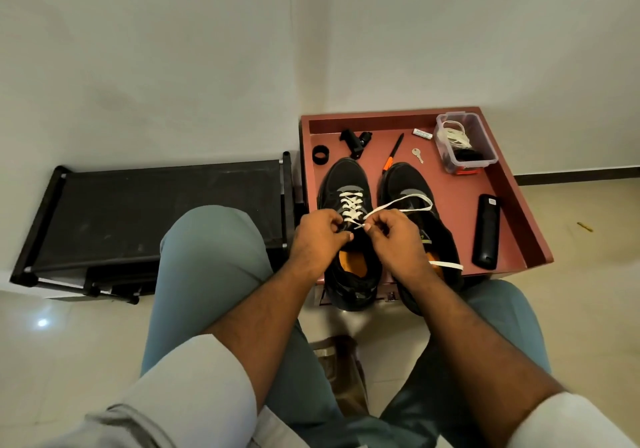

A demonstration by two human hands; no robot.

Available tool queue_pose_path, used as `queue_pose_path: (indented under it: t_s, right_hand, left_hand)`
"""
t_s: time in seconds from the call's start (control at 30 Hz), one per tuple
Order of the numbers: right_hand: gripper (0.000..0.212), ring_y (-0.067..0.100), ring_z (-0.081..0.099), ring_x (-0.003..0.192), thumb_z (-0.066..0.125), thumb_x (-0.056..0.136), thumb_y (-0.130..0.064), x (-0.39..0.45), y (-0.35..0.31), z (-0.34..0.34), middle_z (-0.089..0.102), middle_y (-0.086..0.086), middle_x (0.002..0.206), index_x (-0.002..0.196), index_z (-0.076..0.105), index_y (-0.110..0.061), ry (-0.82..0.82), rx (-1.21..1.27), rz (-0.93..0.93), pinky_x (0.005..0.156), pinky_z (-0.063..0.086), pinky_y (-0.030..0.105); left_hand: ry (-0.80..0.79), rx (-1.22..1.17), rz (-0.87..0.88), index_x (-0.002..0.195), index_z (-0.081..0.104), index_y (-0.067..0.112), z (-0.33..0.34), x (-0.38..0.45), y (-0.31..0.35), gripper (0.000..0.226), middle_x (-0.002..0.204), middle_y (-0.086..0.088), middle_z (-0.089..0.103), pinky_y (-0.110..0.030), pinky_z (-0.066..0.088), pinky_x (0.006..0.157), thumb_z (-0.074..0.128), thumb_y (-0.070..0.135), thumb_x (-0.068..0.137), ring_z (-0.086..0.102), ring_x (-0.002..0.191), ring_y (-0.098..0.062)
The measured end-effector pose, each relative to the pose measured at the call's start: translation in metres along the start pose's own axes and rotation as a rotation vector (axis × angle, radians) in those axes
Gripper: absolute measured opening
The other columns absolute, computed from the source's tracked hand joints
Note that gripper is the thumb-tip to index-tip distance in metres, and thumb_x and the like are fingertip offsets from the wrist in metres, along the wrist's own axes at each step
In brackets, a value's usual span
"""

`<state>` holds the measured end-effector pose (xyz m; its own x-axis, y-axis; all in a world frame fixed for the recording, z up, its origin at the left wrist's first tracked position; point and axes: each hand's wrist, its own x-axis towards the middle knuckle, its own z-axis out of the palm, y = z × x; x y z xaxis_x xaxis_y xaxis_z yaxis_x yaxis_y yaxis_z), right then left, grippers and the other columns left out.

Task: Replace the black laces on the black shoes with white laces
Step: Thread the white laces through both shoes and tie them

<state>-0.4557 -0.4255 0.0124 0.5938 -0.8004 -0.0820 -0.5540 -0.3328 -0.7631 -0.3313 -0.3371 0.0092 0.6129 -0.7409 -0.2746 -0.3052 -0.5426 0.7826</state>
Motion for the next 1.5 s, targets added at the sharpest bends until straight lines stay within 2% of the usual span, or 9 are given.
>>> queue_pose_path:
  t_s: [0.1,0.17,0.33,0.5,0.73,0.83,0.93,1.17,1.5]
  right_hand:
    - [0.006,0.013,0.056,0.080,0.062,0.088,-0.014,0.003,0.003,0.010,0.062,0.000,0.089,0.085,0.067,-0.014,0.017,-0.016,0.006,0.072,0.044,0.026]
    - [0.008,0.010,0.057,0.078,0.062,0.088,-0.013,0.002,0.001,0.016,0.063,0.000,0.085,0.083,0.068,-0.015,0.017,0.071,0.040,0.070,0.044,0.022]
    - [0.012,0.005,0.058,0.073,0.062,0.090,-0.009,-0.001,-0.009,0.028,0.066,0.000,0.078,0.082,0.070,-0.012,0.044,0.260,0.122,0.065,0.043,0.012]
    - [0.012,0.012,0.060,0.084,0.063,0.089,-0.009,0.000,-0.007,0.030,0.067,0.004,0.087,0.082,0.069,-0.016,0.008,0.255,0.123,0.072,0.043,0.020]
    - [0.010,0.018,0.057,0.096,0.063,0.089,-0.011,-0.001,-0.006,0.035,0.058,-0.005,0.093,0.090,0.069,-0.019,0.044,0.115,0.069,0.089,0.049,0.036]
    - [0.017,0.019,0.055,0.100,0.063,0.090,-0.018,-0.001,-0.003,0.038,0.052,-0.009,0.093,0.104,0.072,-0.018,0.013,-0.078,-0.021,0.088,0.049,0.043]
    - [0.018,0.019,0.055,0.098,0.063,0.090,-0.029,0.000,-0.005,0.036,0.053,-0.009,0.091,0.105,0.072,-0.023,-0.001,-0.152,-0.050,0.086,0.048,0.047]
    - [0.021,0.020,0.058,0.095,0.063,0.090,-0.024,-0.001,-0.008,0.037,0.060,-0.003,0.091,0.107,0.074,-0.017,0.085,-0.046,0.014,0.087,0.050,0.039]
    - [0.024,0.021,0.056,0.099,0.051,0.095,-0.032,-0.001,-0.021,0.040,0.059,-0.001,0.101,0.101,0.071,-0.019,0.026,-0.361,0.040,0.086,0.042,0.038]
  left_hand:
    - [0.011,0.021,-0.010,0.096,0.073,0.013,0.000,0.006,0.000,0.014,0.082,-0.001,0.071,-0.030,0.056,0.079,0.074,0.013,0.082,0.067,0.078,-0.013]
    - [-0.027,-0.084,-0.099,0.089,0.073,0.010,-0.007,0.012,-0.001,0.008,0.079,-0.005,0.070,-0.031,0.057,0.075,0.071,0.005,0.083,0.065,0.073,-0.014]
    - [-0.091,-0.364,-0.282,0.101,0.069,0.000,-0.016,0.015,-0.003,0.017,0.080,-0.006,0.066,-0.025,0.055,0.067,0.065,-0.007,0.086,0.063,0.075,-0.015]
    - [-0.101,-0.430,-0.309,0.104,0.064,0.008,-0.019,0.018,-0.004,0.026,0.087,-0.011,0.063,-0.031,0.058,0.070,0.064,-0.009,0.085,0.063,0.079,-0.016]
    - [-0.094,-0.450,-0.316,0.095,0.063,0.005,-0.018,0.017,-0.005,0.018,0.079,-0.008,0.062,-0.028,0.059,0.066,0.068,-0.008,0.083,0.064,0.072,-0.013]
    - [-0.104,-0.449,-0.302,0.091,0.063,0.005,-0.019,0.015,-0.005,0.015,0.076,-0.006,0.064,-0.024,0.058,0.063,0.069,-0.006,0.083,0.064,0.069,-0.012]
    - [-0.106,-0.438,-0.284,0.092,0.064,0.004,-0.018,0.014,-0.003,0.014,0.077,-0.006,0.065,-0.022,0.056,0.061,0.069,-0.006,0.083,0.064,0.069,-0.012]
    - [-0.111,-0.439,-0.286,0.090,0.067,0.004,-0.017,0.015,-0.004,0.013,0.079,-0.008,0.067,-0.025,0.058,0.066,0.070,-0.006,0.083,0.065,0.073,-0.013]
    - [-0.112,-0.461,-0.307,0.090,0.068,0.004,-0.017,0.013,-0.003,0.012,0.086,-0.010,0.070,-0.026,0.058,0.068,0.072,-0.004,0.082,0.067,0.075,-0.014]
